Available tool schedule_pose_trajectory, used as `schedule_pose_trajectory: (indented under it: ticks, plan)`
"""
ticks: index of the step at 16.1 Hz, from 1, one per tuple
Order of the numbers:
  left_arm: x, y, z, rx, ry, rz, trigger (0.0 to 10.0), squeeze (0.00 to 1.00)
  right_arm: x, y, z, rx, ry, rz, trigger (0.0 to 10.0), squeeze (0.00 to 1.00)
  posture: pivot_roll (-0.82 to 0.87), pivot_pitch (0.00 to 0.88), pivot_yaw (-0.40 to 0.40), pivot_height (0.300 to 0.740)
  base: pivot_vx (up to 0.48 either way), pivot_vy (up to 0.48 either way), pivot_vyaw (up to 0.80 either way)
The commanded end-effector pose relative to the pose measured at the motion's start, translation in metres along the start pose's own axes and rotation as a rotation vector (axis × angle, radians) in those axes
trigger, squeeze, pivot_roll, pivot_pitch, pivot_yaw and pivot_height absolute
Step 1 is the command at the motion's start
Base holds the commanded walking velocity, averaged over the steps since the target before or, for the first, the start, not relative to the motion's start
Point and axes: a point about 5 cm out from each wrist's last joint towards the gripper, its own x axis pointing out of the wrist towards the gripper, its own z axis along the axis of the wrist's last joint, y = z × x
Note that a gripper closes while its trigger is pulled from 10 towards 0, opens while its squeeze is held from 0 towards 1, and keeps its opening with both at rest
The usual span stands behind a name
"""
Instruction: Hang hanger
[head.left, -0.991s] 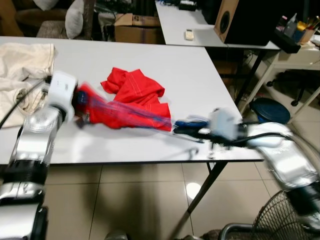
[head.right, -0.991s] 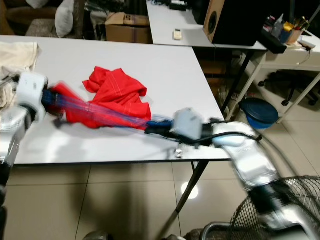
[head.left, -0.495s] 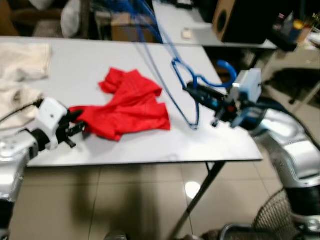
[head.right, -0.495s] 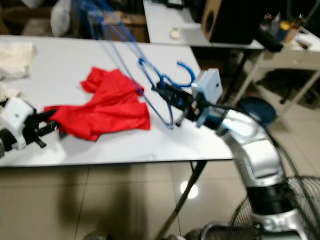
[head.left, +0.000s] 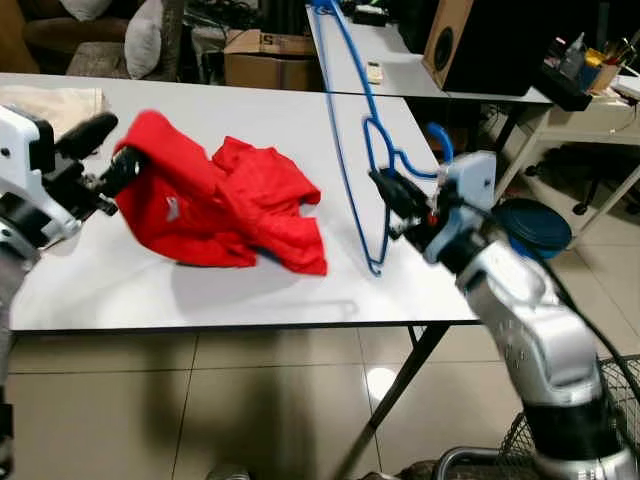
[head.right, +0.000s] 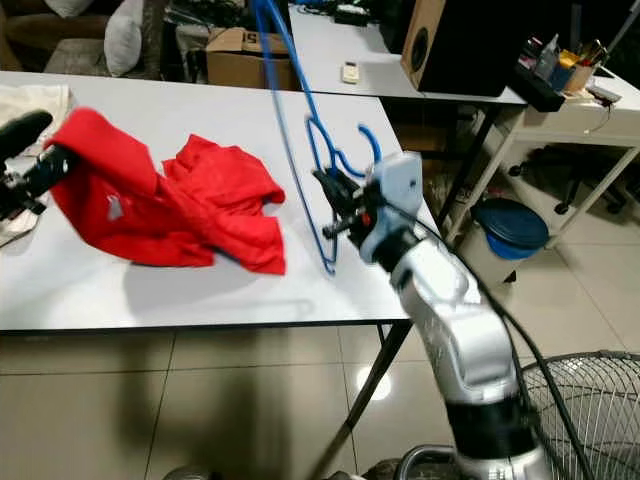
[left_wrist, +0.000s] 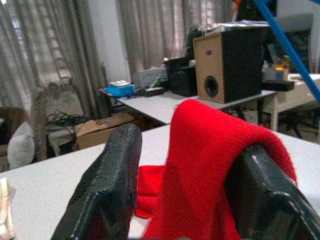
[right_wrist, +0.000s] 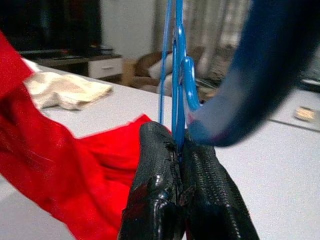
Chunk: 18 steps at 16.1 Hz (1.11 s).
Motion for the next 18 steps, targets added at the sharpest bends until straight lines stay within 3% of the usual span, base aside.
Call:
schedule_pose_trajectory:
  ticks: [1,3,4,5,7,8,10,11,12,13,15,17,18]
  plan:
    - [0.002,-0.016,-0.009,-0.001,0.037,0.004,10.0,0.0,-0.005,-0.002,0.001,-0.01,0.005,-0.097,10.0,0.0,0.0,0.0,-0.057,0.74,0.0,0.0,0.0]
    - [0.008,-0.037,-0.022,-0.044,0.058,0.042,10.0,0.0,-0.01,0.001,0.0,0.013,-0.01,-0.14,10.0,0.0,0.0,0.0,-0.057,0.74,0.0,0.0,0.0]
    - [0.008,-0.037,-0.022,-0.044,0.058,0.042,10.0,0.0,-0.01,0.001,0.0,0.013,-0.01,-0.14,10.0,0.0,0.0,0.0,-0.057,0.74,0.0,0.0,0.0]
    - [0.013,-0.056,-0.03,-0.062,0.072,0.056,10.0,0.0,-0.013,0.003,-0.001,0.0,-0.02,-0.157,10.0,0.0,0.0,0.0,-0.055,0.74,0.0,0.285,0.0]
    - [0.014,-0.069,-0.035,-0.086,0.088,0.055,10.0,0.0,-0.015,0.005,-0.003,-0.005,-0.017,-0.164,10.0,0.0,0.0,0.0,-0.055,0.74,0.0,0.349,0.0]
    - [0.009,-0.076,-0.047,-0.011,0.198,0.016,10.0,0.0,-0.016,0.006,-0.006,-0.013,0.003,-0.171,10.0,0.0,0.0,0.0,-0.065,0.74,0.0,0.39,0.0]
    - [0.0,-0.072,-0.06,0.082,0.315,-0.036,10.0,0.0,-0.016,0.007,-0.008,-0.02,0.015,-0.169,10.0,0.0,-0.01,0.0,-0.066,0.74,0.0,0.195,0.0]
    - [-0.012,-0.057,-0.07,0.209,0.43,-0.076,10.0,1.0,-0.015,0.008,-0.008,-0.023,0.021,-0.16,10.0,0.0,-0.01,0.0,-0.076,0.74,0.0,0.0,0.0]
    - [-0.019,-0.047,-0.072,0.3,0.49,-0.14,10.0,1.0,-0.016,0.008,-0.008,-0.026,0.024,-0.156,10.0,0.0,0.0,0.0,-0.079,0.74,0.0,0.0,0.0]
    - [-0.028,-0.037,-0.07,0.4,0.549,-0.297,10.0,1.0,-0.016,0.005,-0.008,-0.026,0.029,-0.154,10.0,0.0,0.0,0.0,-0.081,0.74,0.0,0.0,0.0]
    - [-0.033,-0.036,-0.066,0.417,0.581,-0.426,10.0,1.0,-0.017,0.003,-0.007,-0.023,0.03,-0.155,10.0,0.0,0.0,0.0,-0.086,0.74,0.0,0.0,0.0]
    - [-0.042,-0.028,-0.061,0.357,0.649,-0.532,10.0,1.0,-0.017,-0.003,-0.006,-0.023,0.027,-0.162,10.0,0.0,0.0,0.0,-0.081,0.74,0.0,0.0,0.0]
    - [-0.043,-0.02,-0.055,0.327,0.639,-0.531,10.0,1.0,-0.018,-0.005,-0.004,-0.024,0.021,-0.17,10.0,0.0,-0.01,0.0,-0.074,0.74,0.0,0.0,0.0]
